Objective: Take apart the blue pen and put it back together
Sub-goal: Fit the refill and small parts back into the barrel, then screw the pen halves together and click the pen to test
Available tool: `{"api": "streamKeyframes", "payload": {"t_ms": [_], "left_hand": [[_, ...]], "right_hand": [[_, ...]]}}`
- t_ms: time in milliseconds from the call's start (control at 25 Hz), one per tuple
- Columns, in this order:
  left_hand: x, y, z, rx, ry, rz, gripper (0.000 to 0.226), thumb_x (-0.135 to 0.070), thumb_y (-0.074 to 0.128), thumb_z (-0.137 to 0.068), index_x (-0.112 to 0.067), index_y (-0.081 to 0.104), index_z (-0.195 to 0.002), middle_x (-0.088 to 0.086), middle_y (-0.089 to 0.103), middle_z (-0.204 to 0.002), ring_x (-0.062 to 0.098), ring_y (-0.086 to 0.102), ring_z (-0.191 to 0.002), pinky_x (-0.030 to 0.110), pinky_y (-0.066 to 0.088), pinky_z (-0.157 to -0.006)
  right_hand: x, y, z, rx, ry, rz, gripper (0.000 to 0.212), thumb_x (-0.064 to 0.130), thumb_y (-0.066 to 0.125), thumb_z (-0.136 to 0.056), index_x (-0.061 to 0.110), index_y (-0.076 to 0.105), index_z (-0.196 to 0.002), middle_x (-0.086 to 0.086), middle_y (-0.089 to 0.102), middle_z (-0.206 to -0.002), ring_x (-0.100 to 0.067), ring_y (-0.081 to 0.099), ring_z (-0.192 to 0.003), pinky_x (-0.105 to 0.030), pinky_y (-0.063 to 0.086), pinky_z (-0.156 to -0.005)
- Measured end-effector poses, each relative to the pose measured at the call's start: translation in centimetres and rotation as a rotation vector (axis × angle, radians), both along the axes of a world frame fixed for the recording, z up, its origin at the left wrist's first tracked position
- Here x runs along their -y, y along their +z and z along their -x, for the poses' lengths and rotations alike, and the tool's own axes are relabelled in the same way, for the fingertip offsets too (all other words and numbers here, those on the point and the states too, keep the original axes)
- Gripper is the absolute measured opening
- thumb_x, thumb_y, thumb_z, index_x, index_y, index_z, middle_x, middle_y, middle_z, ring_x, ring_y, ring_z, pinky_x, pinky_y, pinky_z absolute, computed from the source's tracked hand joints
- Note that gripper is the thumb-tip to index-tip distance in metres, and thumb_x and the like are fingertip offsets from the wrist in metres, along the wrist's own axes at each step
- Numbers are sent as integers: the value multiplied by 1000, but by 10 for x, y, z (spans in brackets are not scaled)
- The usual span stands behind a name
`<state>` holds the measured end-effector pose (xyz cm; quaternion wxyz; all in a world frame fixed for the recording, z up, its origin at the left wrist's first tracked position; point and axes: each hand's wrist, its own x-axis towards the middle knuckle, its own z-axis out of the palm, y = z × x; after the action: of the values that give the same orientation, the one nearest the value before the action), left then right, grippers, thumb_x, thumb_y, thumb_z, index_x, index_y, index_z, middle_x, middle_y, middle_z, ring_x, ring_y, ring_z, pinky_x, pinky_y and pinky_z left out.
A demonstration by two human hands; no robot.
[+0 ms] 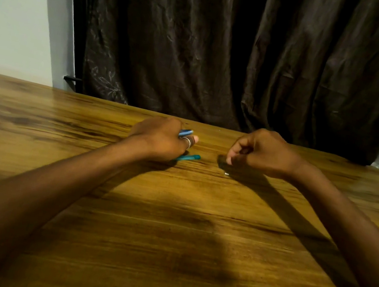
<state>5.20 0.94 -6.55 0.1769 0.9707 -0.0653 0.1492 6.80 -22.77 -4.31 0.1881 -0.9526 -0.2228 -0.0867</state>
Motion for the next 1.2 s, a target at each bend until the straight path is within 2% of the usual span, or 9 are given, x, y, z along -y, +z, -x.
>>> {"api": "streamKeyframes", "payload": {"t_ms": [240,400,560,640,720,800,880,1000,1200], "left_hand": [[1,-1,-3,-41,-11,-31,43,-65,45,-94,-25,62,-93,0,64,-85,18,60,-81,35,46,-66],[0,-1,-4,-58,-35,1,39,-61,48,-95,-25,63,-93,1,65,-86,17,60,-80,37,48,-66],[0,1,-2,-93,-62,11,37,-56,49,-97,-23,63,-106,2,66,-96,18,61,-87,42,53,-80],[0,3,-1,-121,-104,82,41,-53,51,-98,-21,57,-123,1,64,-107,17,60,-94,38,52,-80],[3,4,1,-157,-181,217,43,-48,49,-100,-20,46,-134,3,63,-113,16,59,-97,36,50,-79],[7,4,2,-153,-244,331,35,-41,46,-103,-19,44,-129,7,66,-113,19,62,-102,42,51,-89],[10,4,2,-128,-288,401,26,-37,44,-105,-18,48,-121,8,68,-113,17,62,-101,39,49,-92],[11,5,4,-115,-368,436,23,-35,47,-105,-20,59,-117,7,63,-103,15,55,-92,37,48,-82],[12,8,7,-99,-443,534,30,-26,53,-103,-23,64,-130,-10,67,-104,-9,61,-81,5,45,-55]], "right_hand": [[-4,-6,6,2,54,181,4,24,81,-79,27,81,-81,18,76,-76,6,66,-80,-19,49,-77],[-6,-10,4,36,63,242,7,23,77,-82,26,82,-86,15,77,-83,4,65,-80,-6,38,-68],[-6,-10,1,23,56,241,8,21,72,-87,23,79,-85,13,75,-80,0,65,-78,-10,41,-64],[-7,-10,-1,21,9,46,9,17,71,-89,21,78,-85,11,75,-79,1,66,-74,-12,45,-65],[-10,-10,-2,-74,15,-366,8,8,70,-91,12,77,-90,0,77,-80,-5,67,-71,-16,50,-65],[-12,-8,1,-204,72,-782,6,2,71,-89,5,75,-93,-6,76,-77,-8,69,-70,-15,52,-59],[-13,-8,2,-282,111,-1008,7,1,73,-87,5,74,-93,-6,76,-77,-9,71,-72,-16,54,-59],[-16,-10,1,-330,138,-1120,11,-1,72,-86,5,73,-95,-5,74,-79,-10,71,-75,-19,54,-61],[-16,-11,0,-311,137,-1118,14,0,70,-87,12,76,-92,0,75,-80,-9,72,-79,-21,54,-62]]}}
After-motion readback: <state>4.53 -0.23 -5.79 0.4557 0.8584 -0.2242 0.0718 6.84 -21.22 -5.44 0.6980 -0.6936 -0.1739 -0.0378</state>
